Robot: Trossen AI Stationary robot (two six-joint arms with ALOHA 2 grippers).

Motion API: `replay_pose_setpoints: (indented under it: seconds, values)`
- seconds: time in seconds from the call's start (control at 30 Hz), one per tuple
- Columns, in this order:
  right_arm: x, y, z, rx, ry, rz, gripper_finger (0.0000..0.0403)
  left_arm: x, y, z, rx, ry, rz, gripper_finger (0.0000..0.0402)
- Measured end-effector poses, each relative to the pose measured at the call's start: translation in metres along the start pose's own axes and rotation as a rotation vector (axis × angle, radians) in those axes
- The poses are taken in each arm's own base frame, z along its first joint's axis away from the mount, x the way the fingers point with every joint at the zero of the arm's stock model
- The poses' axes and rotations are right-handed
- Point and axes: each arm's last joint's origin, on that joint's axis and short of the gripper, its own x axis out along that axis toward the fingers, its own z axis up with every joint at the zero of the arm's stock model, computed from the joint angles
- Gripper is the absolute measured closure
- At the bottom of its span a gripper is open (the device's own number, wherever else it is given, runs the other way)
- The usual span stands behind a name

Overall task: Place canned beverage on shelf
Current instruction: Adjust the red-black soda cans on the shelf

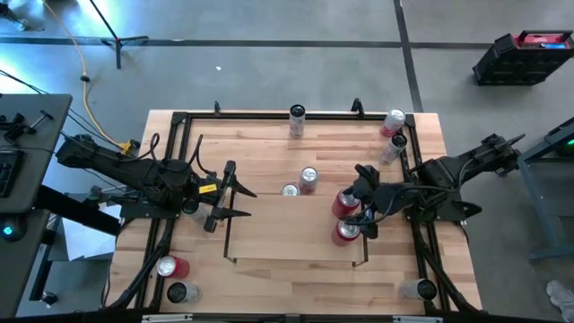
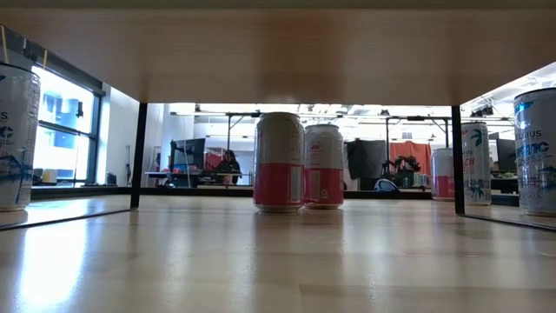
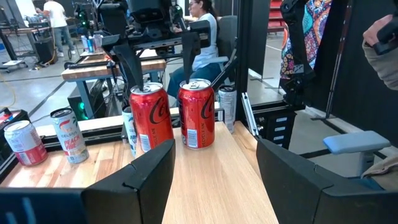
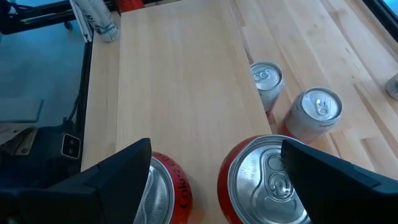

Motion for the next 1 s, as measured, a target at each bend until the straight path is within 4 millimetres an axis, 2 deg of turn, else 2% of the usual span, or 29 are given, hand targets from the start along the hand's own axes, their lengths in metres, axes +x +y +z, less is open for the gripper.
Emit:
replay_pose_setpoints:
  seconds: [0.4,0.8,1.0]
  values:
    - [0.000,0.003,0.003,-0.039,-0.021,0.046,0.0059,0.000,0.000,0.000,0.000,0.000,0.000,0.0186]
    - [0.000,0.002,0.004,-0.041,-0.043,0.018,0.0059,0.000,0.000,0.000,-0.005,0.000,-0.001,0.0186]
    - [-0.007,0.023,0.006,-0.156,-0.128,0.158,0.0059,0.000,-0.001,0.000,-0.016,-0.002,-0.003,0.0186]
